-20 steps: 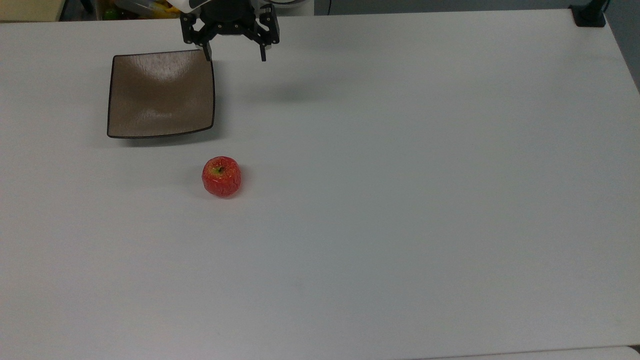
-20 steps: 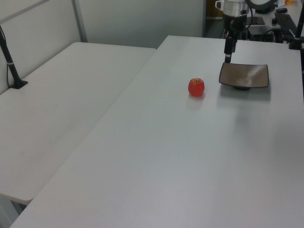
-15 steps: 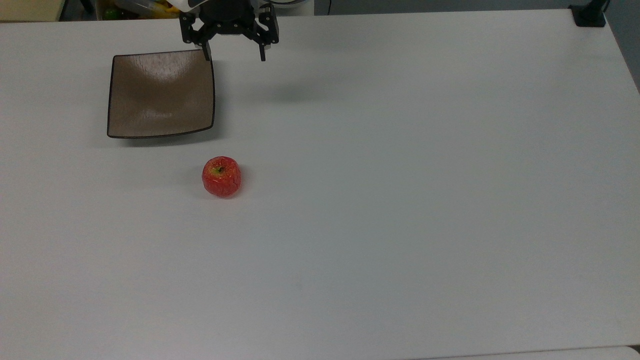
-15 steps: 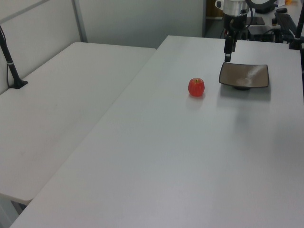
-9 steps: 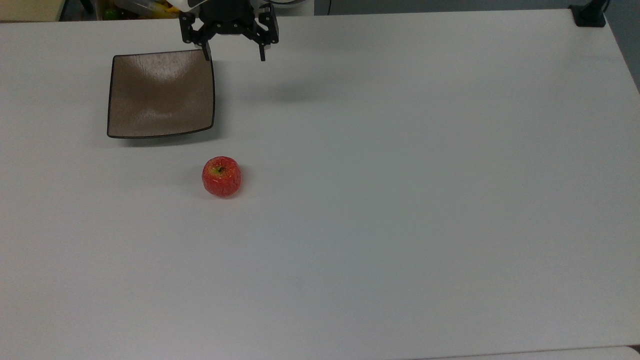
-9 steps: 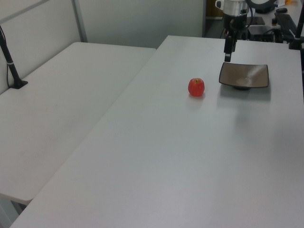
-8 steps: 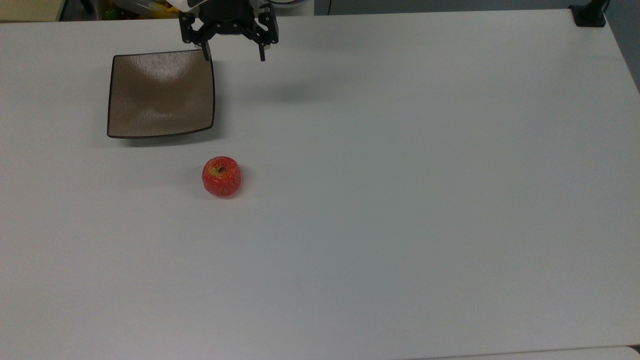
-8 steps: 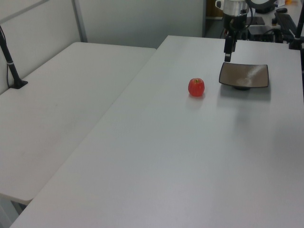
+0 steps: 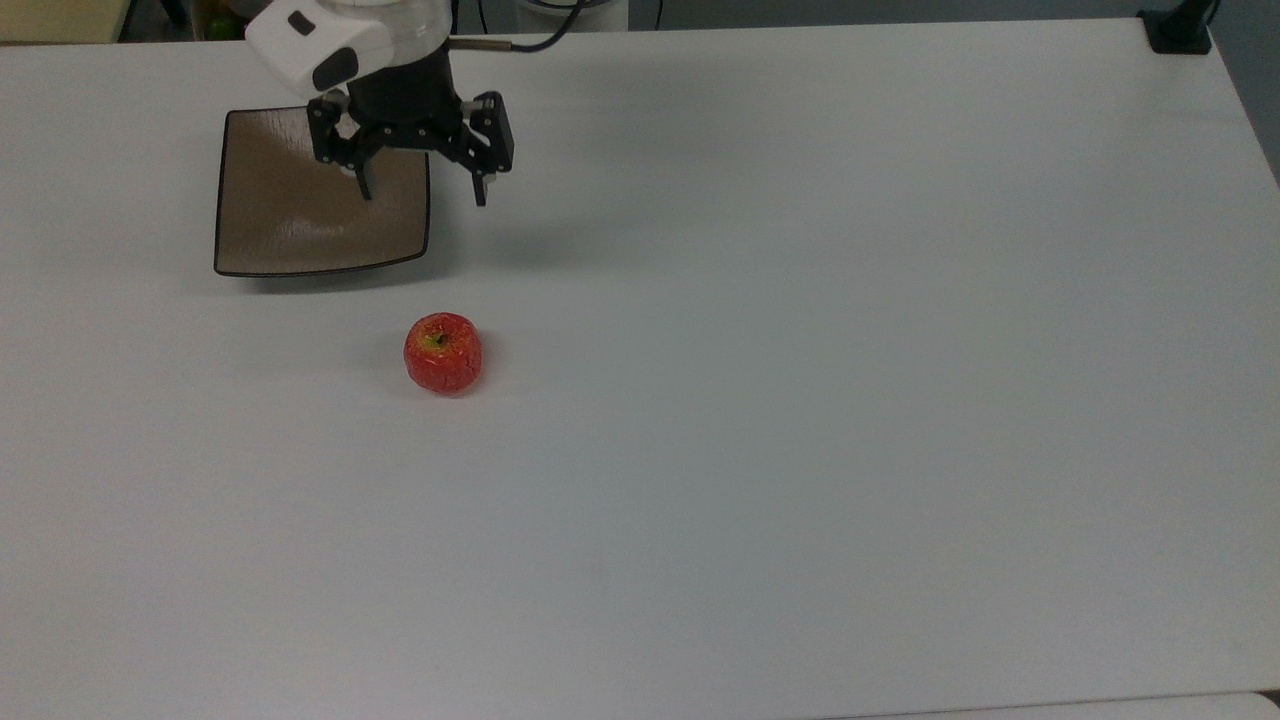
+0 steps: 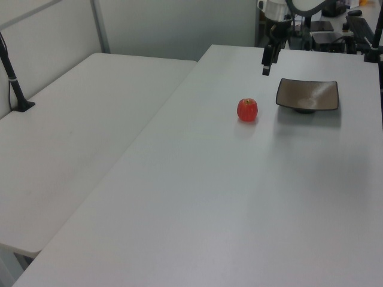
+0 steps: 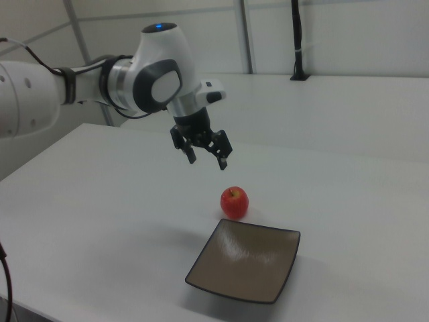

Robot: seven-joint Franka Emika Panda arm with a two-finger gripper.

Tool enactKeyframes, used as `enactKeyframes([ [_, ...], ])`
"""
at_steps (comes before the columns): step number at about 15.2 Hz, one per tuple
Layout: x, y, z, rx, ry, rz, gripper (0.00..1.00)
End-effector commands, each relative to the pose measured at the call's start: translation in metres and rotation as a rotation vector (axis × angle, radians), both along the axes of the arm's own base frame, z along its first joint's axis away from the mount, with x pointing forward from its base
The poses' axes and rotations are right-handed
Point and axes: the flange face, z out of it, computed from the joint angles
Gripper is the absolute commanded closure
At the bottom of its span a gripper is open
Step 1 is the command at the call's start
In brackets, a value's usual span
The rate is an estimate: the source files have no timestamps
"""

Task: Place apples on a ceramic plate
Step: 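Move the open gripper down over the red apple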

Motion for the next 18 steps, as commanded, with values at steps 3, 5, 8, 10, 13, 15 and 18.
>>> enactKeyframes([
  [3,0.038,0.0,-0.035,-0.005,-0.06,-0.038,0.0],
  [5,0.052,0.0,-0.047,-0.011,-0.072,-0.067,0.0],
  [8,0.063,0.001,-0.07,-0.047,-0.075,-0.048,0.0],
  [10,0.067,0.001,-0.089,-0.066,-0.058,-0.036,0.0],
  [13,0.069,0.001,-0.107,-0.097,-0.032,-0.016,0.0],
  [15,0.07,0.002,-0.122,-0.102,-0.01,-0.011,0.0],
  [18,0.071,0.005,-0.135,-0.1,0.008,-0.006,0.0],
])
